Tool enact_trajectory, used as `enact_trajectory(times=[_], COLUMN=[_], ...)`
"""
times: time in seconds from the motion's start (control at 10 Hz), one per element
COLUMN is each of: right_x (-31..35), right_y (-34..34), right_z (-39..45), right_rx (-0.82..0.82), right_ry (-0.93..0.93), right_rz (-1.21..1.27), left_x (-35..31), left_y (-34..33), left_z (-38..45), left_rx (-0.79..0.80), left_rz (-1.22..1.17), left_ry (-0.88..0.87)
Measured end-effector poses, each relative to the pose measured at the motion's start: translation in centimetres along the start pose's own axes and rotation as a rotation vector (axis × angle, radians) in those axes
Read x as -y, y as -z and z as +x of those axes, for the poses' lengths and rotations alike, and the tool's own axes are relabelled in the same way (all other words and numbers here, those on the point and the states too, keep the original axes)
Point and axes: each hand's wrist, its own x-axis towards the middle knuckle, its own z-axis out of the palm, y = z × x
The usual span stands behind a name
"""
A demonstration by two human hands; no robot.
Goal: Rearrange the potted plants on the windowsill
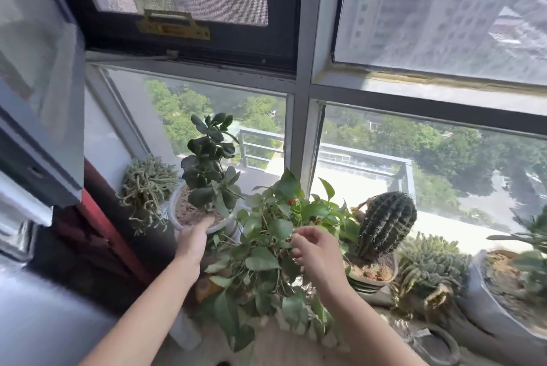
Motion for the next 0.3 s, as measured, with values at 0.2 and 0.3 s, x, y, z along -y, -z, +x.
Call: enact_trajectory(times=[0.2, 0.3], right_x=[1.6, 3.1], right_y=[3.3, 5.3], right_z=[0.4, 0.4], right_rx=[0.156, 0.205], right_ry=[-0.006, 0.032], right_rz=[-0.141, -0.205], left_x=[-3.2, -5.1], left_y=[-1.0, -1.3], left_z=[-5.2, -7.7], left_rx=[0.191, 0.263], left_rz=[0.348, 0.484], left_ry=[-0.195, -0.280])
